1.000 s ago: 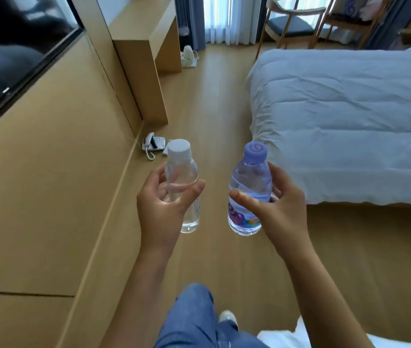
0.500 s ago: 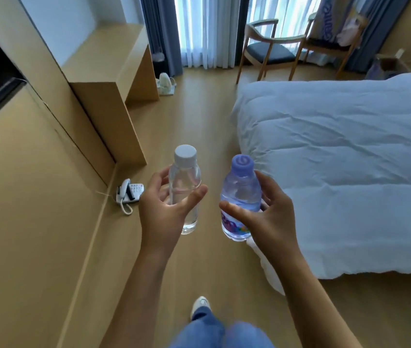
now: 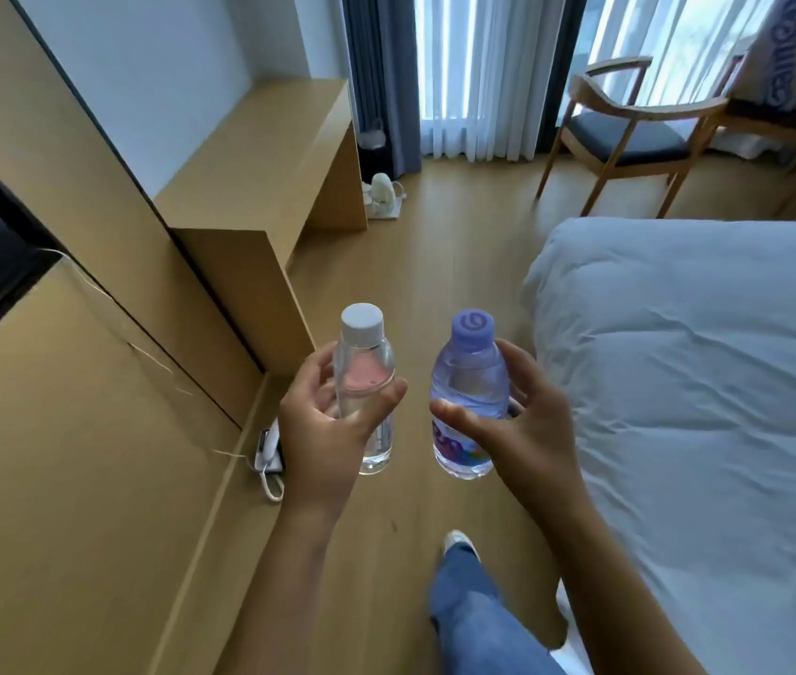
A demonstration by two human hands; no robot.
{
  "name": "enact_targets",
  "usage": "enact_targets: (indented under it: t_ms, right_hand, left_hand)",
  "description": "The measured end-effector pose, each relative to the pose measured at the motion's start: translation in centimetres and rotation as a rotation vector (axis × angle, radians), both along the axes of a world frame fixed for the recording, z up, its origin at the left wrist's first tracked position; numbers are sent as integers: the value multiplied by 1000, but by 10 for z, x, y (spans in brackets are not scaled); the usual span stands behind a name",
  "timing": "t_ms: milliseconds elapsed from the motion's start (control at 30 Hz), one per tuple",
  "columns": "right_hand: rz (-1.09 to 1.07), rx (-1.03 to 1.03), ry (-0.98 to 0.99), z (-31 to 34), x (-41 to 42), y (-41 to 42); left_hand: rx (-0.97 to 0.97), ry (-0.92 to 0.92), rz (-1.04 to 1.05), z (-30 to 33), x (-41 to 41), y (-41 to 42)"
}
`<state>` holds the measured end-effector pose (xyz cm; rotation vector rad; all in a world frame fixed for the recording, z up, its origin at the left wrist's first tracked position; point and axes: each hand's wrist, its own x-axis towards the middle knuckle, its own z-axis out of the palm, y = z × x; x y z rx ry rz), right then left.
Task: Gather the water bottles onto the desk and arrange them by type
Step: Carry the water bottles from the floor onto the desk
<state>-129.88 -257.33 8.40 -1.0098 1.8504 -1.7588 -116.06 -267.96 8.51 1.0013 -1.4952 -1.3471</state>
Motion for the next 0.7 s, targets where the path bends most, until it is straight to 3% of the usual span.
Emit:
enact_targets:
  t_ms: [267, 700]
  right_hand:
    - [122, 32, 24, 11, -138, -154]
    - [182, 116, -32, -16, -247, -394]
  left_hand:
    - [18, -32, 112, 8, -128, -141]
    - [74, -58, 186, -17, -239, -380]
